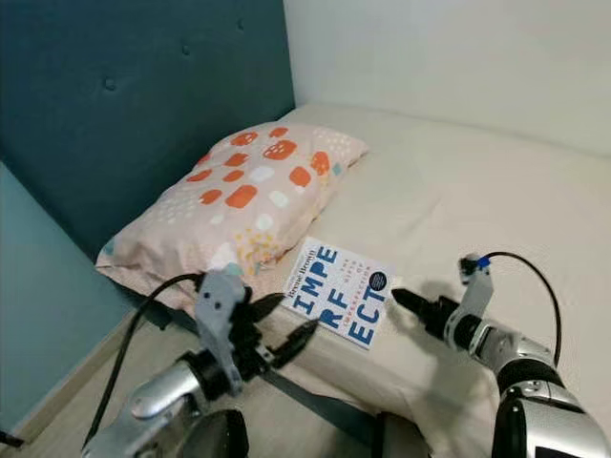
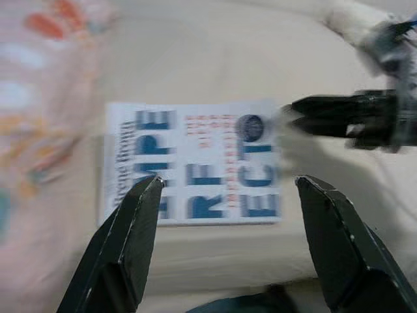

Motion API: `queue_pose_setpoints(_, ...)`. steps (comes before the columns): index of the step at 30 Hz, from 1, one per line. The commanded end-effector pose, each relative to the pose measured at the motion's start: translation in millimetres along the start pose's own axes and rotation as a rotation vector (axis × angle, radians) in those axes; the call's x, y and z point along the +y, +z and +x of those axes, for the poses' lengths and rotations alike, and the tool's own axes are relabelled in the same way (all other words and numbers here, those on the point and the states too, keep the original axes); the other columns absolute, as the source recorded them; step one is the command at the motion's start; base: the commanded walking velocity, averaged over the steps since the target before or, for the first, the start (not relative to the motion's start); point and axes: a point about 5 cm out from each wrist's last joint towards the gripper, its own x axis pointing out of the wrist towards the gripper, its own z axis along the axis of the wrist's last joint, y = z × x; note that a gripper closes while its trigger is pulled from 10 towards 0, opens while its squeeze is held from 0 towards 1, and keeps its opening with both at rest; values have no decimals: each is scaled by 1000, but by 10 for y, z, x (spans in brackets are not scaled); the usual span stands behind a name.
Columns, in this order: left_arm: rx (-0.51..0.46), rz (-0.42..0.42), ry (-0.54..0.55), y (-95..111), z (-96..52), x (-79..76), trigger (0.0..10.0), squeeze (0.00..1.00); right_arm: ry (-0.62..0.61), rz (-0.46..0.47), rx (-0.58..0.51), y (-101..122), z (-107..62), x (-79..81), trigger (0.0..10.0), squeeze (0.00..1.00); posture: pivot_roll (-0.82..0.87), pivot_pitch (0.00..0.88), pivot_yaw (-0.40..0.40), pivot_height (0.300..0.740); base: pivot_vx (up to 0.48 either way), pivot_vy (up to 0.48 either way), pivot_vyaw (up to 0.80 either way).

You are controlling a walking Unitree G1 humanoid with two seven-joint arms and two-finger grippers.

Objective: Clean up the room

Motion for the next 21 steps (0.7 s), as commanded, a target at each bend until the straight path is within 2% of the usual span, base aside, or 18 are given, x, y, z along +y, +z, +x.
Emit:
queue_pose_setpoints(1,24,-15,200,-94,-70,284,10000,0,56,-140,-43,22,118,186,10000,0,24,165,29,577,0,0,0)
queue_pose_setpoints(2,44,-1,316,-156,-131,460,10000,0,31,-306,-56,-42,194,336,10000,0,4,157,19,577,0,0,0)
queue_pose_setpoints(3,44,-1,316,-156,-131,460,10000,0,31,-306,-56,-42,194,336,10000,0,4,157,19,577,0,0,0)
queue_pose_setpoints(4,58,14,380,-194,-174,558,10000,0,12,-411,-75,-99,231,449,10000,0,2,155,17,577,0,0,0)
queue_pose_setpoints(7,72,28,425,-232,-208,620,10000,0,-13,-451,-107,-167,245,517,10000,0,-2,150,11,577,0,0,0)
queue_pose_setpoints(9,121,71,502,-341,-278,717,10000,0,-121,-475,-216,-293,236,565,10000,0,-15,147,10,577,0,0,0)
queue_pose_setpoints(10,121,71,502,-341,-278,717,10000,0,-121,-475,-216,-293,236,565,10000,0,-15,147,10,577,0,0,0)
queue_pose_setpoints(11,135,95,527,-379,-306,739,10000,0,-177,-481,-251,-370,221,560,10000,0,-22,146,11,577,0,0,0)
queue_pose_setpoints(13,139,108,548,-419,-324,738,10000,0,-270,-525,-294,-450,175,533,10000,0,-20,143,11,577,0,0,0)
queue_pose_setpoints(14,139,108,548,-419,-324,738,10000,0,-270,-525,-294,-450,175,533,10000,0,-20,143,11,577,0,0,0)
queue_pose_setpoints(17,85,125,547,-413,-295,685,10000,0,-437,-541,-376,-559,17,521,10000,0,-31,140,14,577,0,0,0)
queue_pose_setpoints(21,74,141,556,-421,-275,677,10000,0,-478,-547,-373,-655,-39,520,10000,0,-35,139,20,577,0,0,0)
